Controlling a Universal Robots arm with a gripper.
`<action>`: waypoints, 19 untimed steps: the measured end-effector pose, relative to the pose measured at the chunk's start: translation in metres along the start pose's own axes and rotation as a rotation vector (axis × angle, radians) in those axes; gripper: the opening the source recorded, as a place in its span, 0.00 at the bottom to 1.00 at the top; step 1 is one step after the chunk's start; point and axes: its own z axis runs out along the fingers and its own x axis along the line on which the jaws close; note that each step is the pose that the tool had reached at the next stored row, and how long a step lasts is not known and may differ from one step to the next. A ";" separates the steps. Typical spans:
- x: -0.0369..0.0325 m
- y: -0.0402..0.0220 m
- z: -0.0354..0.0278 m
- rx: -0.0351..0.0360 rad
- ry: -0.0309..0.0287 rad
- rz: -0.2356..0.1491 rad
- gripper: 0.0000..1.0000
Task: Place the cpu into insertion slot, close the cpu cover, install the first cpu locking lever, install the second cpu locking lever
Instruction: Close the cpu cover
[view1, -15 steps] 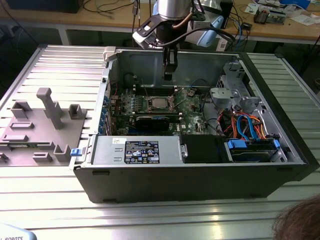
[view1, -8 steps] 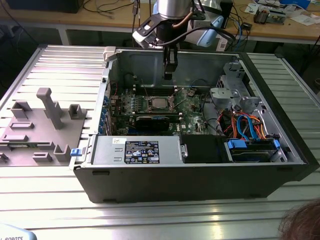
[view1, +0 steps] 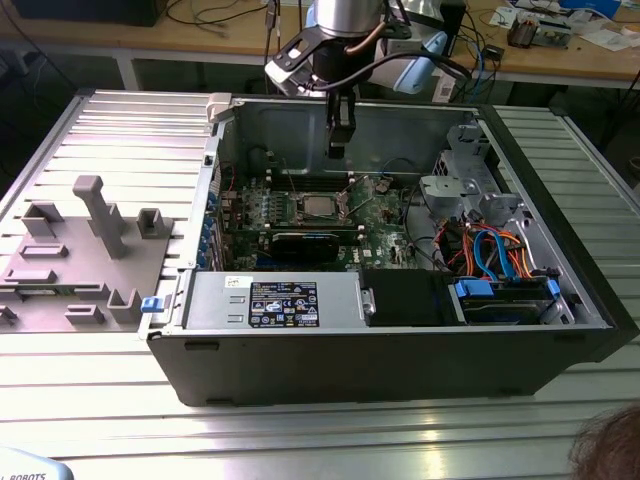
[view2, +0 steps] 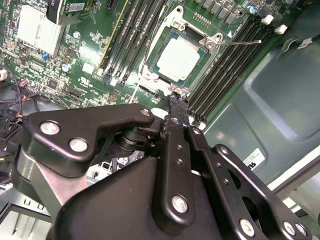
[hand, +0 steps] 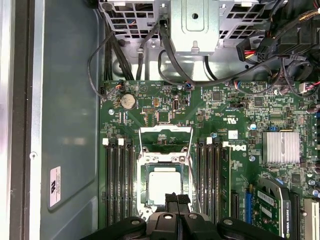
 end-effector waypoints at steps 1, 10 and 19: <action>-0.0001 0.0001 -0.0035 0.0001 0.0000 0.000 0.11; -0.0002 0.0002 -0.0068 0.0001 0.0010 0.000 0.11; -0.0001 0.0037 -0.0039 0.0070 0.0317 0.009 0.11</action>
